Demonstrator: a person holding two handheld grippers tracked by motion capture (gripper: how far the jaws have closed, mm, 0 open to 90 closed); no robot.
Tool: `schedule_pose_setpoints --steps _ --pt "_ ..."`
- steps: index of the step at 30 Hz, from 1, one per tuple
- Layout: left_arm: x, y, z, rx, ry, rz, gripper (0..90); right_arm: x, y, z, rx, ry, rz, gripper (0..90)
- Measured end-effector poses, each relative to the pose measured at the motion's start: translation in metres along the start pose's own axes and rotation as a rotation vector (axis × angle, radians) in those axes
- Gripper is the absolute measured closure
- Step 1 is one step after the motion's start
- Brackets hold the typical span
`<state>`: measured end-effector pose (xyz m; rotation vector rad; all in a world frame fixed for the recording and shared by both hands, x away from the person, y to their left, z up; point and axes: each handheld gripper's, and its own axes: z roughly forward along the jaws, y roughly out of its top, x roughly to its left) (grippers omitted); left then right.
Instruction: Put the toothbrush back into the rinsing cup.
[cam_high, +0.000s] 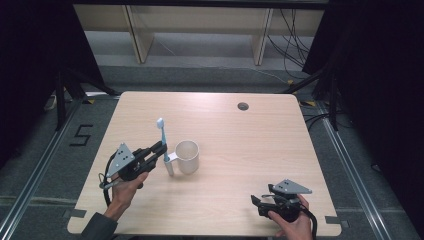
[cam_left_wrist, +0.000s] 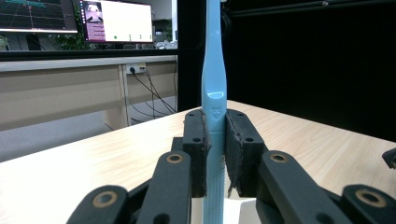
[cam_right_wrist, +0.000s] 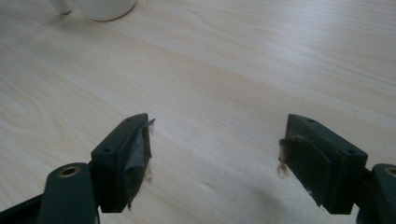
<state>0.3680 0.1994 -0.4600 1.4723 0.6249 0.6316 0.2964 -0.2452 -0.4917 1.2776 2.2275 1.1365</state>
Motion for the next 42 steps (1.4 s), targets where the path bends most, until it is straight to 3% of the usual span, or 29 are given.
schedule_pose_setpoints --steps 8,14,15,18,26,34,35,39,42 --pt "-0.002 -0.009 0.002 0.01 0.003 0.015 78.3 0.0 0.0 0.001 0.004 0.0 -0.01 24.0" --pt "-0.003 -0.017 0.0 0.034 0.003 0.01 78.2 0.0 0.0 0.0 0.013 -0.004 0.002 24.0" --pt "-0.003 -0.018 0.0 0.037 0.002 0.009 78.2 0.002 0.0 0.0 0.022 0.002 0.028 24.0" --pt "-0.004 -0.021 -0.001 0.044 -0.005 -0.001 78.2 0.0 0.0 0.0 0.013 -0.008 -0.001 24.0" --pt "-0.003 -0.024 -0.001 0.061 -0.007 -0.007 78.1 0.0 0.0 0.0 0.016 -0.01 -0.006 24.0" --pt "-0.003 -0.028 0.0 0.041 -0.028 -0.004 77.4 0.0 0.0 0.001 0.016 0.0 0.0 24.0" --pt "-0.004 -0.027 -0.004 0.072 -0.017 -0.011 76.6 0.0 0.0 0.0 0.012 -0.006 -0.006 24.0" --pt "-0.004 -0.026 -0.005 0.078 0.001 -0.003 61.2 0.0 0.0 0.001 0.013 -0.006 -0.005 24.0" --pt "-0.002 -0.023 -0.007 0.078 0.004 -0.029 49.2 0.001 -0.001 0.001 0.011 0.0 -0.001 24.0"
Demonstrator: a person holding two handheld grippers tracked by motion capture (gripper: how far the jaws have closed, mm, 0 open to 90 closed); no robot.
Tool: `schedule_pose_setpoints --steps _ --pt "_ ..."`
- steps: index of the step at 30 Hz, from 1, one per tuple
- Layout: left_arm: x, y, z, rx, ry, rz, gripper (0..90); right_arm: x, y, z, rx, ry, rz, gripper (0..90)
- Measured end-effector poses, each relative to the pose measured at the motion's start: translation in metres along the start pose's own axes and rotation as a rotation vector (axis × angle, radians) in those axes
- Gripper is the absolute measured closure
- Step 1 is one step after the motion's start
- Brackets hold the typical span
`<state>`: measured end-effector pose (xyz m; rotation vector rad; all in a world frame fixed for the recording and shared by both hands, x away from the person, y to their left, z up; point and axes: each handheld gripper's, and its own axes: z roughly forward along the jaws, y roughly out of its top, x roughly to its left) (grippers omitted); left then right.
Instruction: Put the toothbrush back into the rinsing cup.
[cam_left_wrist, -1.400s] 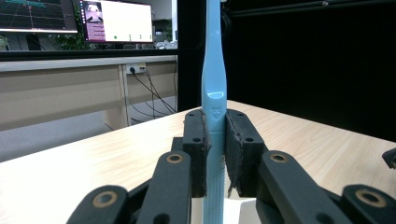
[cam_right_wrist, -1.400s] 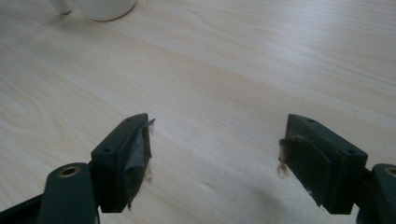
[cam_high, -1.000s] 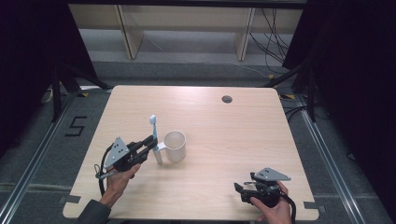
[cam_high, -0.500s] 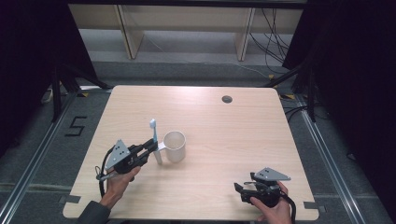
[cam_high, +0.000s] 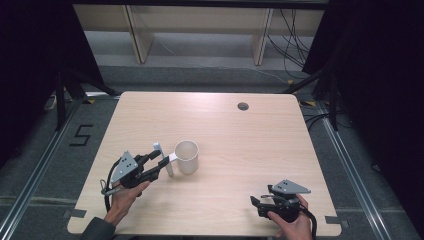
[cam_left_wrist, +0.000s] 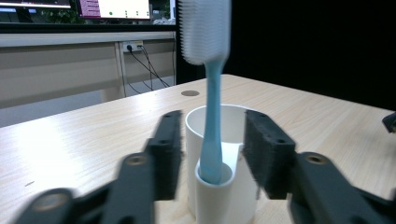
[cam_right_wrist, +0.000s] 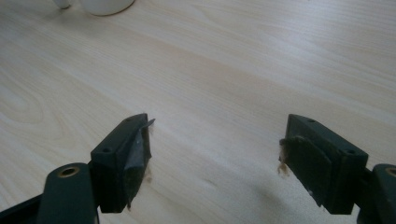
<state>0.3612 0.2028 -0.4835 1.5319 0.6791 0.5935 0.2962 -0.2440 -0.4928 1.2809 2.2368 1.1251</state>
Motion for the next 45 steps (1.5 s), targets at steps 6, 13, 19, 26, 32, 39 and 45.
schedule_pose_setpoints --steps 6,13,19,26,32,39,45 --pt "0.001 0.002 -0.005 0.008 0.006 0.006 39.5 -0.001 0.0 0.0 0.007 -0.002 -0.001 23.9" --pt "-0.003 0.005 -0.011 0.026 -0.007 -0.027 36.1 0.0 0.0 -0.001 0.006 -0.005 -0.002 23.9" --pt "-0.006 0.009 -0.017 0.03 -0.014 -0.045 33.7 0.0 0.0 0.001 0.003 0.004 0.007 23.9" --pt "-0.01 0.01 -0.023 0.062 -0.033 -0.052 30.9 -0.001 0.0 0.0 0.003 -0.011 -0.001 23.9" --pt "-0.011 0.012 -0.026 0.09 -0.033 -0.059 28.8 -0.001 0.0 0.0 0.006 -0.01 0.0 23.9" --pt "-0.017 0.013 -0.031 0.126 -0.059 -0.082 25.0 0.0 0.0 0.0 0.002 -0.011 0.001 24.0" --pt "-0.022 0.015 -0.036 0.133 -0.075 -0.078 22.6 -0.001 0.0 0.0 0.002 -0.013 -0.002 24.0"
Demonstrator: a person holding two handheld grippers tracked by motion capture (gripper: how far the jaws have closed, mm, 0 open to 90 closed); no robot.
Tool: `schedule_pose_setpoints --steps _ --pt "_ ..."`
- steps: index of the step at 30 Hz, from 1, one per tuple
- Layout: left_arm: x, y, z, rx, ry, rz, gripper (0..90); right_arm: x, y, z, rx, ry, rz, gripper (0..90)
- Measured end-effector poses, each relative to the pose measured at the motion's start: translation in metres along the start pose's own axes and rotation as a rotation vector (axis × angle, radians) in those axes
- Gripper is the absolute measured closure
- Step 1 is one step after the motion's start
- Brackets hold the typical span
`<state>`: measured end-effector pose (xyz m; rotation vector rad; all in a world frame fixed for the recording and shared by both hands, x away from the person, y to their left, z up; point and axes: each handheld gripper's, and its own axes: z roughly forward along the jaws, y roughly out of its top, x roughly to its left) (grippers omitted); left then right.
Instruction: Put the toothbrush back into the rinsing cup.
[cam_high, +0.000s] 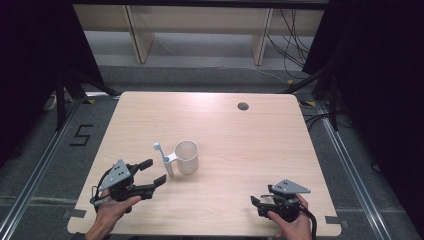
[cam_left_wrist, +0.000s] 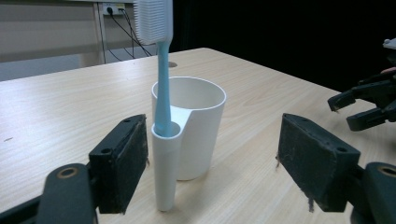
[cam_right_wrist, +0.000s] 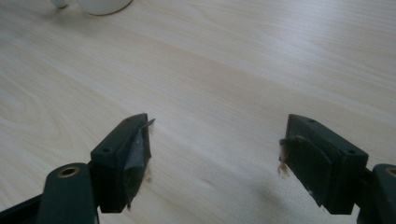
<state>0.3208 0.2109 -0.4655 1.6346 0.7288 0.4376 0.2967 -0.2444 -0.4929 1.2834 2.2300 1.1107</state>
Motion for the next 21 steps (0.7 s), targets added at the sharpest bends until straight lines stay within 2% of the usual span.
schedule_pose_setpoints --steps 3,8,11,13,16,21 --pt "-0.002 0.0 -0.003 0.005 -0.011 -0.008 21.6 0.0 0.0 0.0 0.004 0.001 0.0 24.0" --pt "-0.004 0.001 -0.007 0.026 -0.006 -0.008 20.6 -0.001 0.0 0.0 0.003 0.001 0.0 24.0" --pt "-0.005 0.001 -0.009 0.045 -0.012 -0.029 19.1 -0.001 0.0 0.0 -0.002 0.007 0.002 24.0" --pt "-0.006 0.0 -0.008 0.034 -0.021 -0.031 17.4 -0.001 0.0 -0.001 -0.003 0.001 0.006 24.0" --pt "-0.012 0.001 -0.011 0.06 -0.023 -0.027 16.7 -0.001 0.0 -0.001 -0.002 -0.002 0.0 24.0" --pt "-0.018 -0.001 -0.016 0.048 -0.034 -0.037 15.1 -0.001 0.0 -0.001 -0.003 -0.004 0.003 24.0"
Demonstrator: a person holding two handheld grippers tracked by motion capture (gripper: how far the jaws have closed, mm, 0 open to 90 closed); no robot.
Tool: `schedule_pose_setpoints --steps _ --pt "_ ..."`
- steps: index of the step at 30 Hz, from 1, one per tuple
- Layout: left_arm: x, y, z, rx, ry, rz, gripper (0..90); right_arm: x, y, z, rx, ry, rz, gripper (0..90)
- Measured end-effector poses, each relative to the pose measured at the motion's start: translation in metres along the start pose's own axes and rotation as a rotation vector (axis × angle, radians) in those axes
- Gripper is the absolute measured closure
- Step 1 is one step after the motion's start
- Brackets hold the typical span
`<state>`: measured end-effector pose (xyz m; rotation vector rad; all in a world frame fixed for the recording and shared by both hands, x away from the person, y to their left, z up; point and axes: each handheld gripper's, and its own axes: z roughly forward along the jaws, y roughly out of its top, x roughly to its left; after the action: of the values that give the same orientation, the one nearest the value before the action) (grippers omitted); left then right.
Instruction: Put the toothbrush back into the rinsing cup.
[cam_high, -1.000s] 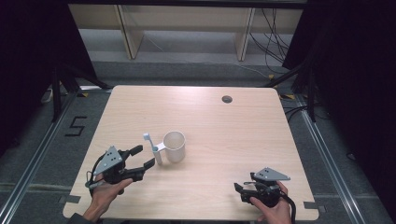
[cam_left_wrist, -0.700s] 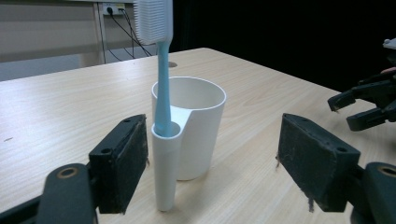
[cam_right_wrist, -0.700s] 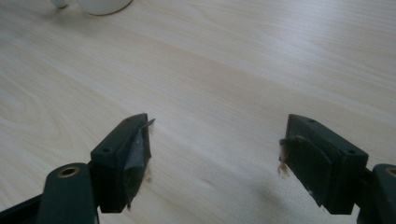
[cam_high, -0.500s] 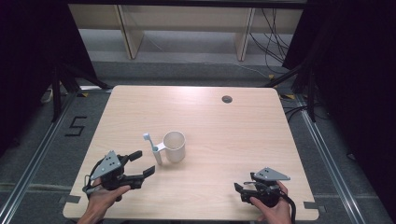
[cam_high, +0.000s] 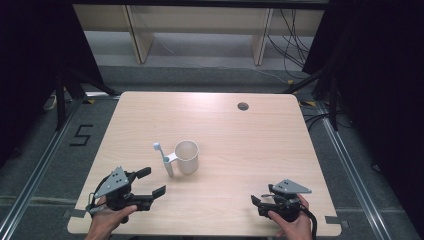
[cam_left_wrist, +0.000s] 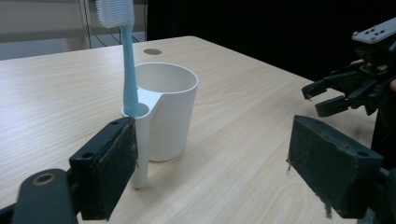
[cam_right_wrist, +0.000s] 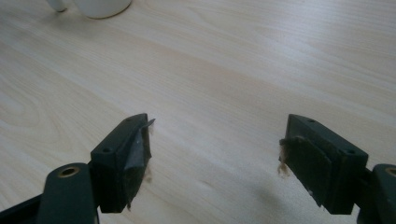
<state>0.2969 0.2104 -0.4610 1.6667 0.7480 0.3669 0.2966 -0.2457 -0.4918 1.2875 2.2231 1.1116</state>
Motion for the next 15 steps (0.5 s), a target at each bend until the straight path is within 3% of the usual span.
schedule_pose_setpoints --steps 8,15 --pt "-0.011 -0.007 -0.01 0.014 -0.031 0.013 15.1 0.0 0.0 0.0 0.0 0.001 0.0 24.0" --pt "-0.014 -0.01 -0.017 0.031 -0.026 0.015 15.1 0.001 0.0 0.0 0.001 0.002 0.001 24.0"
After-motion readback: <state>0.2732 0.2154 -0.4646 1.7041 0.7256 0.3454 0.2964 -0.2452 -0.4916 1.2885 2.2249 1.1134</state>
